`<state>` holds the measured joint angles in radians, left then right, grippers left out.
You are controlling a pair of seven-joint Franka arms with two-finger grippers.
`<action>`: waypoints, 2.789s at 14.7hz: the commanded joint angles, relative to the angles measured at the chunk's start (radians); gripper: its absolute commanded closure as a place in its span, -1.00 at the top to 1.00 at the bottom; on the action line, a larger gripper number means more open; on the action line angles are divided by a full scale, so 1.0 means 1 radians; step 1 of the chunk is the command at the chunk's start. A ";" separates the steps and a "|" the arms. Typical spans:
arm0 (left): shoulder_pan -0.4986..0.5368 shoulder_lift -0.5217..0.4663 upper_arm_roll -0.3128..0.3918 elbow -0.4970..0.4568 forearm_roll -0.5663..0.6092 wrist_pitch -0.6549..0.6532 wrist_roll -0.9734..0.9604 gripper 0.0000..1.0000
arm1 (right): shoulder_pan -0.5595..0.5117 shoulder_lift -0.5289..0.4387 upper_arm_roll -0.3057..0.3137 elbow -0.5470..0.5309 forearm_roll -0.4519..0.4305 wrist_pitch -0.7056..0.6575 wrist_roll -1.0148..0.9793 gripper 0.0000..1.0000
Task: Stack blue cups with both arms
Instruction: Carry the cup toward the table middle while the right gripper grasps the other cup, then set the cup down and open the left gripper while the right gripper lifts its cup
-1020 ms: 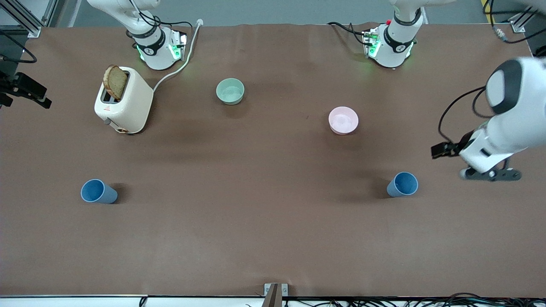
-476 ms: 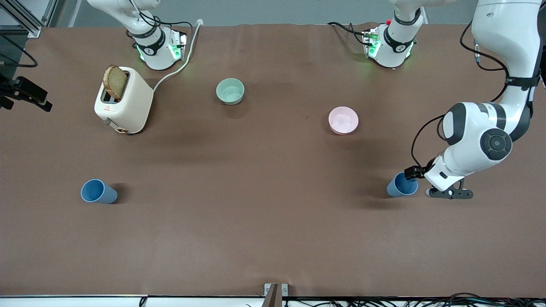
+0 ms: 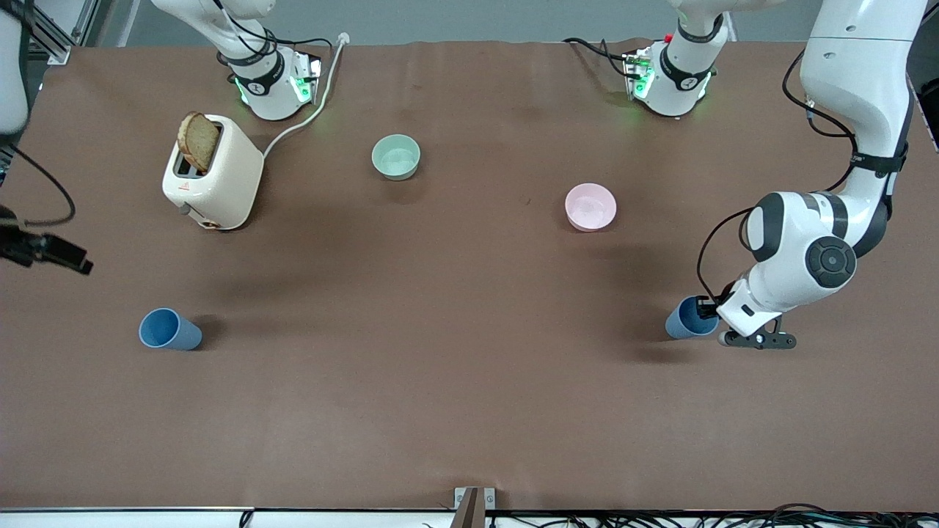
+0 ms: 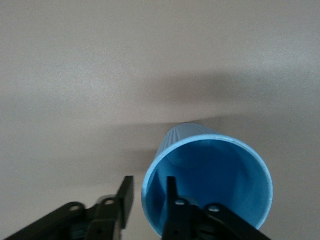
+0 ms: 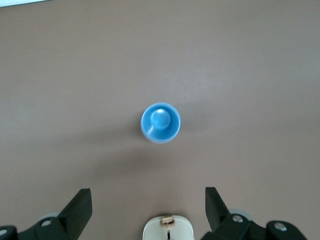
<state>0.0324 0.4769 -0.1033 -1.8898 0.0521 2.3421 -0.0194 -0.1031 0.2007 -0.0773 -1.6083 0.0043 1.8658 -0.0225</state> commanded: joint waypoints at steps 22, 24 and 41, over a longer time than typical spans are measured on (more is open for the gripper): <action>-0.488 0.162 -0.194 0.354 0.006 -0.122 -0.999 -0.99 | -0.121 0.451 0.016 0.013 0.155 0.337 -0.177 0.81; -0.547 0.230 -0.187 0.455 0.009 -0.124 -1.089 -0.99 | -0.119 0.450 0.016 -0.001 0.154 0.337 -0.182 0.38; -0.634 0.341 -0.162 0.552 0.009 -0.144 -1.160 -0.96 | 0.072 0.186 0.017 -0.007 0.154 0.115 -0.033 -0.93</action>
<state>-0.5802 0.7917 -0.2815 -1.3775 0.0517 2.2110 -1.1624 -0.0853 0.4392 -0.0542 -1.5808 0.1468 1.9953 -0.1290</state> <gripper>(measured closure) 0.952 0.952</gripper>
